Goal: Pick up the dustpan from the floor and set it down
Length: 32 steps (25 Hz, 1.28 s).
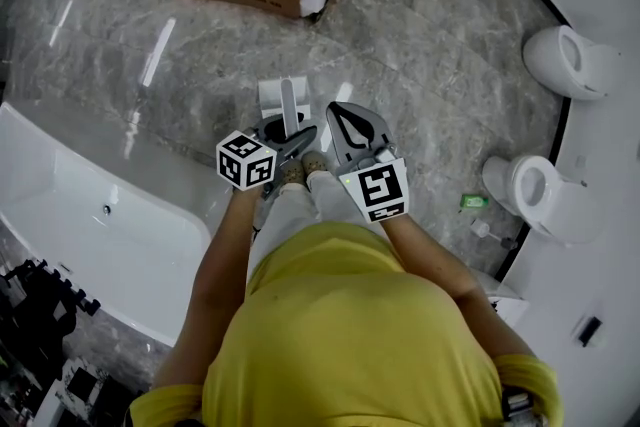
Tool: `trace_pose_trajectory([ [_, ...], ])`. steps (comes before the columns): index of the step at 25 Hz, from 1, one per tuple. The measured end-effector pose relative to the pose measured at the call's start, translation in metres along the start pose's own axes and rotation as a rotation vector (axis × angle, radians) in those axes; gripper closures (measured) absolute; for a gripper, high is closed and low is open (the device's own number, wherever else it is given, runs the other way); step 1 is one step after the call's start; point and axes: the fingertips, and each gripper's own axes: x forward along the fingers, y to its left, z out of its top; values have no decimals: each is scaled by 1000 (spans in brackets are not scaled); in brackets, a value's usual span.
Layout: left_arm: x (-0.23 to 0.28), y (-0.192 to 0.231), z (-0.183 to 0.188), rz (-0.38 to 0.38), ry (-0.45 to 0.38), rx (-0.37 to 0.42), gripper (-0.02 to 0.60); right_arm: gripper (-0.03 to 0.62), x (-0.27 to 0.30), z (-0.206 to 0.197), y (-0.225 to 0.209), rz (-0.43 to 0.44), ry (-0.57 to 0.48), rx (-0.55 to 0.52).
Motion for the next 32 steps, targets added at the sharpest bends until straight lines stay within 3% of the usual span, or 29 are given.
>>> trace_pose_trajectory([
  [8, -17, 2, -13, 24, 29, -159, 236, 583, -4, 4, 7, 14, -22, -10],
  [12, -43, 7, -11, 103, -11, -210, 233, 582, -7, 4, 9, 19, -30, -12],
  [15, -72, 9, 3, 201, -90, -193, 259, 582, -10, 5, 12, 23, -40, -16],
  [17, -92, 9, 15, 289, -138, -137, 309, 583, -12, 8, 15, 24, -50, -21],
  [19, -108, 4, 32, 376, -179, -39, 421, 583, -14, 12, 17, 26, -64, -19],
  [23, -130, -16, 78, 485, -269, 132, 563, 583, -16, 26, 19, 31, -102, -13],
  [32, -176, -94, 182, 678, -503, 445, 578, 583, -44, 107, 1, -50, -266, -34],
])
